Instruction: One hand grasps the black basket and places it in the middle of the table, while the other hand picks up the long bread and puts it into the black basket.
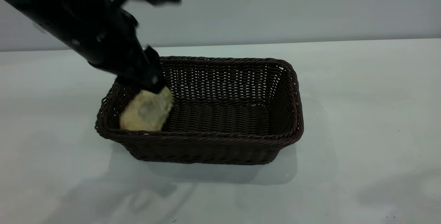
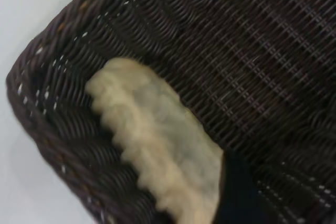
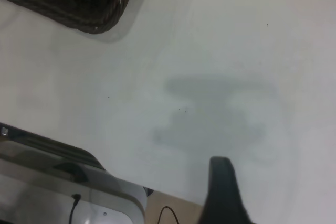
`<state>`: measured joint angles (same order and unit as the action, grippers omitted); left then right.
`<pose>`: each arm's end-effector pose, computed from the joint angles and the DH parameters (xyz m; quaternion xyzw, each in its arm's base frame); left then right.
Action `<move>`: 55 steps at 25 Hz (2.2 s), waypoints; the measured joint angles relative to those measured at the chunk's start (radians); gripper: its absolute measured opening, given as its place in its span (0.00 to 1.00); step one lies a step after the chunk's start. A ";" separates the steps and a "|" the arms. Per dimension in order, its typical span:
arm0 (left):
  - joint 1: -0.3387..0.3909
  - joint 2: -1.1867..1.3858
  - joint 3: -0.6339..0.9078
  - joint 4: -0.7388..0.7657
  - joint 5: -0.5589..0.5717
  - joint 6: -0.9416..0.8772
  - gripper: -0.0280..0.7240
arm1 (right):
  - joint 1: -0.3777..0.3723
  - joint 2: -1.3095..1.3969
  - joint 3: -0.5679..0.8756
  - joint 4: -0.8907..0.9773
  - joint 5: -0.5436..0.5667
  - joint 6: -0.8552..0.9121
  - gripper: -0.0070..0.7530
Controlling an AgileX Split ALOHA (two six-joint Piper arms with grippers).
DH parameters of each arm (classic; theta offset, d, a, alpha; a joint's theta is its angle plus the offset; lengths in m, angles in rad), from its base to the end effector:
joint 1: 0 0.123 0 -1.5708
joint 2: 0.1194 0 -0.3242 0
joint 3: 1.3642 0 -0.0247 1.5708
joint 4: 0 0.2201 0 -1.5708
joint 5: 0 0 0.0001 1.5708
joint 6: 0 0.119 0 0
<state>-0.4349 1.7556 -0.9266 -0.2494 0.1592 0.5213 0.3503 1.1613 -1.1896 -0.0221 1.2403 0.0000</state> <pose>0.3157 -0.1518 0.2089 0.3339 0.8824 -0.0448 0.3284 0.1646 0.0575 0.3762 -0.1711 0.9601 0.0277 0.2197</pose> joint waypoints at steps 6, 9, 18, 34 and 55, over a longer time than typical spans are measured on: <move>0.138 -0.245 -0.056 0.063 0.260 -0.205 0.78 | 0.000 -0.002 0.000 -0.016 0.000 0.000 0.74; 0.220 -0.405 -0.063 0.150 0.400 -0.292 0.76 | 0.000 -0.025 0.000 -0.017 0.000 0.000 0.74; 0.291 -0.803 -0.062 0.298 0.811 -0.386 0.73 | 0.000 -0.231 0.146 -0.017 0.000 0.000 0.74; 0.291 -1.423 0.262 0.296 1.001 -0.419 0.73 | 0.000 -0.782 0.446 0.022 0.000 -0.034 0.74; 0.291 -1.778 0.409 0.261 1.002 -0.460 0.73 | 0.000 -1.074 0.713 0.029 -0.098 -0.088 0.74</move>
<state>-0.1434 -0.0227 -0.5181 0.0119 1.1609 0.0612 0.3503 0.0872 -0.4769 0.0064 1.1422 -0.0883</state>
